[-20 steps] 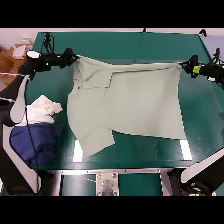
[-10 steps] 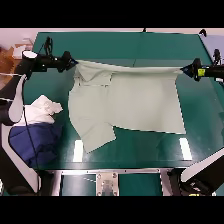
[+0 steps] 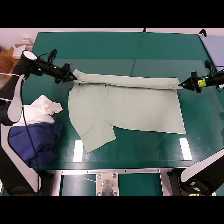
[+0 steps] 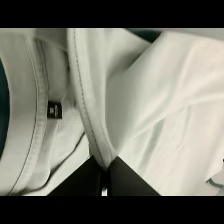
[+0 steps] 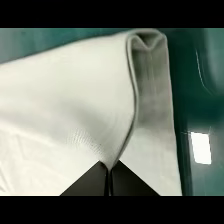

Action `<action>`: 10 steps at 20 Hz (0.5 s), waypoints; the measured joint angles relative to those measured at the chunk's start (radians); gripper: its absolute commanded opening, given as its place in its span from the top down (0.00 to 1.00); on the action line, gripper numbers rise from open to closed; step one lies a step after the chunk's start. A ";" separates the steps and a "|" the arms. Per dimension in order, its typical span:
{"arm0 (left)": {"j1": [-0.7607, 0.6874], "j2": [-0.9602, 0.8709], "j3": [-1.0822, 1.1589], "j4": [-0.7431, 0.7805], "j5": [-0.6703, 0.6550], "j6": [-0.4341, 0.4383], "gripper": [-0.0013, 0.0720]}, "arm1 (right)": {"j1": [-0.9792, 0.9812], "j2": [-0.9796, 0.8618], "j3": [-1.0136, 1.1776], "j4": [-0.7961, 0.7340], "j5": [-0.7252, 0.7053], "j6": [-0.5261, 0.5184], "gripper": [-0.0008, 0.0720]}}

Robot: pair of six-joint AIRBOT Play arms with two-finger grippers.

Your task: Fold the shirts.

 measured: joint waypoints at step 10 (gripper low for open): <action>-0.029 -0.001 -0.005 0.096 -0.082 -0.029 0.95 | 0.000 0.000 -0.113 -0.075 0.023 0.002 0.97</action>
